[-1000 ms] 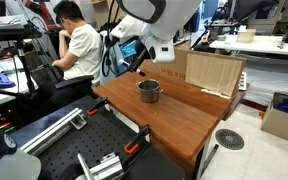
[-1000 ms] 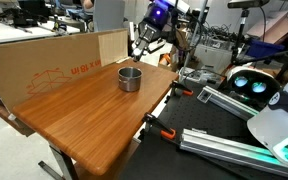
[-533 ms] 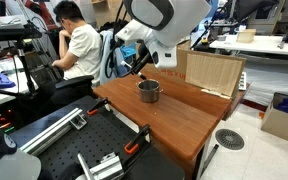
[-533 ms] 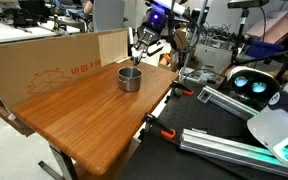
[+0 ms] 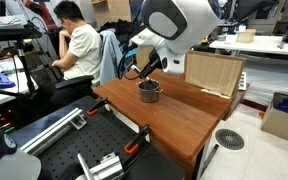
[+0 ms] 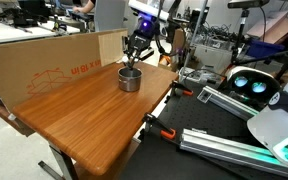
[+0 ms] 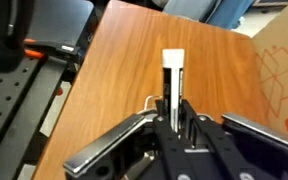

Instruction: Place the black marker inside the silver pot

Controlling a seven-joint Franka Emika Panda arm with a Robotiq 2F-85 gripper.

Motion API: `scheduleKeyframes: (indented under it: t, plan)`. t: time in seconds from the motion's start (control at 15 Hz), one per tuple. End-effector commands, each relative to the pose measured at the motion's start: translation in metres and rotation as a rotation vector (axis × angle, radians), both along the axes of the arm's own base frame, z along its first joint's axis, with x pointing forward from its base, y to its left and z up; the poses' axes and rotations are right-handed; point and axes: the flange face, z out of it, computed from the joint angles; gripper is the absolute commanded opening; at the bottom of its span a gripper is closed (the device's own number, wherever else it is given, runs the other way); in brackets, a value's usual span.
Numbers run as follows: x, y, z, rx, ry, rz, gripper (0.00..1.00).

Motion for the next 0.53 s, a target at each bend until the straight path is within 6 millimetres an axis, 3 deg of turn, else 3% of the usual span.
scheduleKeyframes:
  t: [0.0,0.47]
  plan:
    - [0.014,0.002,-0.012,0.017,0.062,-0.015,0.05]
    - [0.022,0.006,-0.031,-0.023,0.121,-0.016,0.05]
